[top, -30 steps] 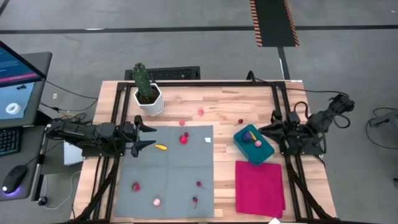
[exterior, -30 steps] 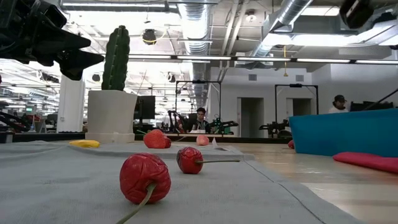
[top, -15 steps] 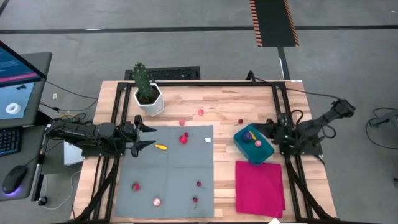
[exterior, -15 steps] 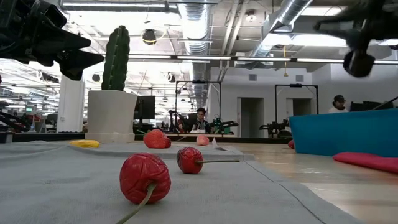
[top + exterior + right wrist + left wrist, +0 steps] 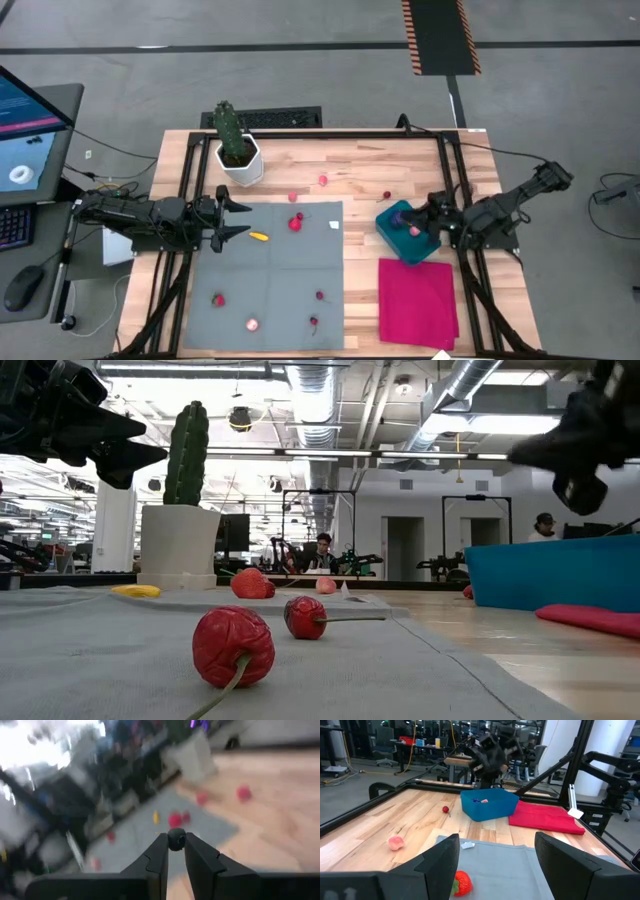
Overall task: Pick and placing Produce into tupperware
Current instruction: Put the blueberry into the blue bin, then put the yellow corn into the blue bin
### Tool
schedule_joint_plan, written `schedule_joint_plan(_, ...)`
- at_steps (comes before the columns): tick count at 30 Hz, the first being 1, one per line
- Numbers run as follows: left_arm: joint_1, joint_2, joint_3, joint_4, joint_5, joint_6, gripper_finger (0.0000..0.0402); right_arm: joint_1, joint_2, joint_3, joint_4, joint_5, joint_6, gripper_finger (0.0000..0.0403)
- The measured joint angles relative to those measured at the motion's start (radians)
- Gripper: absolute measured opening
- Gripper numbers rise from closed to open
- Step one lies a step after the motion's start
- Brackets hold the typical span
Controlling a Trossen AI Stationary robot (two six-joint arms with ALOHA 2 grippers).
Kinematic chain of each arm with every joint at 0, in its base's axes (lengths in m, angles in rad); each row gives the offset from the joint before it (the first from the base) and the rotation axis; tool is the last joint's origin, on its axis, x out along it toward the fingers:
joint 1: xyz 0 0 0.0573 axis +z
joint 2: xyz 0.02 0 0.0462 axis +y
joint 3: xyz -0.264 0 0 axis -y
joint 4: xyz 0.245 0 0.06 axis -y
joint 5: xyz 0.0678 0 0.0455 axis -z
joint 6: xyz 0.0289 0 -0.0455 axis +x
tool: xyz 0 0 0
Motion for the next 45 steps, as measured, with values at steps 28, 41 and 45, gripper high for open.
schedule_joint_plan(28,0.0,0.0,0.0,0.0,0.0,0.0,0.0249,-0.002,0.176,0.219,-0.67,-0.291,0.536,0.0116)
schedule_joint_plan(41,0.0,0.0,0.0,0.0,0.0,0.0,0.0249,0.001,0.192,0.219,-0.569,-0.259,0.587,0.0272)
schedule_joint_plan(45,0.0,0.0,0.0,0.0,0.0,0.0,0.0249,-0.004,0.192,0.219,-0.506,-0.252,0.577,0.0275)
